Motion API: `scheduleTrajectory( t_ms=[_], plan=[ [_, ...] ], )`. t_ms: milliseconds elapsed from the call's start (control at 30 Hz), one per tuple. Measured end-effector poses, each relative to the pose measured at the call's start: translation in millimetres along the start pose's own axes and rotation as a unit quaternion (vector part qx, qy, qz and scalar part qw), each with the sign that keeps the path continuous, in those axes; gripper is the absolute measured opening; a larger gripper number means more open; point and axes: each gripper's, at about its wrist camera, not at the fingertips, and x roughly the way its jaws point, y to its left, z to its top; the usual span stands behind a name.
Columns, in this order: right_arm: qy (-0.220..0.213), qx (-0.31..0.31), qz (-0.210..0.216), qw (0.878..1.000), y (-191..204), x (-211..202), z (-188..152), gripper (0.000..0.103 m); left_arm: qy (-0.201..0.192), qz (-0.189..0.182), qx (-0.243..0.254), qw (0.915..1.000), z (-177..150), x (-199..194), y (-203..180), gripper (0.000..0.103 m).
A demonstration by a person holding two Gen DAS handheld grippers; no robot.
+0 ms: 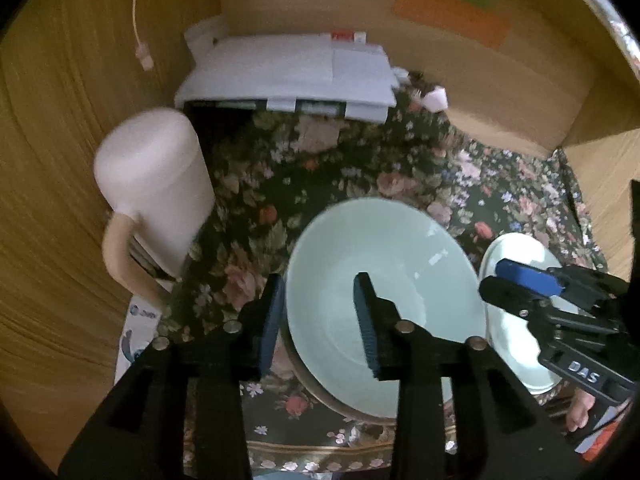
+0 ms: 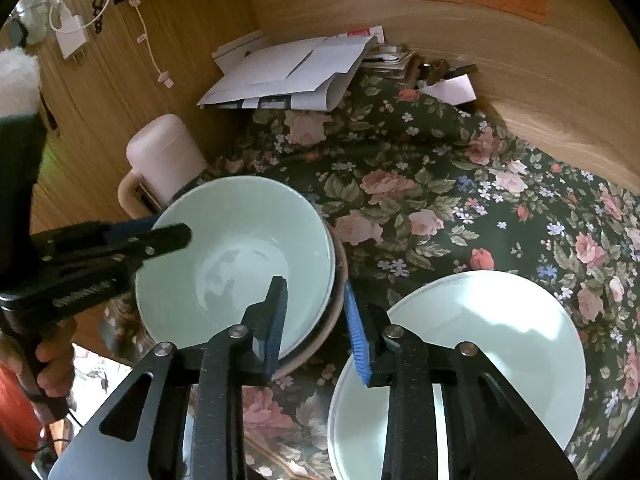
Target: Organize plates and bowls
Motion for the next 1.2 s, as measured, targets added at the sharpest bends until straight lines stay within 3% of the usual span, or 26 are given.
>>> scheduleTrajectory(
  t_ms=[100,267,933,1200],
  plan=[
    [0.007,0.003,0.001,1.000,-2.5,4.2,-1.0,0.027,-0.001,0.007,0.006,1.0000,-0.4,-2.6,2.8,0.041],
    [0.018,0.010,0.006,1.000,-6.0,11.8,-4.9,0.029,0.030,0.005,-0.010,0.9995,-14.0,11.6,14.5,0.041],
    [0.065,0.023,0.030,0.997,0.1,49.0,-10.4,0.038,0.102,-0.078,-0.055,0.9901,-40.2,50.3,16.5,0.042],
    [0.060,0.016,0.015,0.998,3.1,50.7,-10.1,0.036,0.089,-0.070,-0.050,0.9922,-41.4,48.0,11.4,0.042]
  ],
)
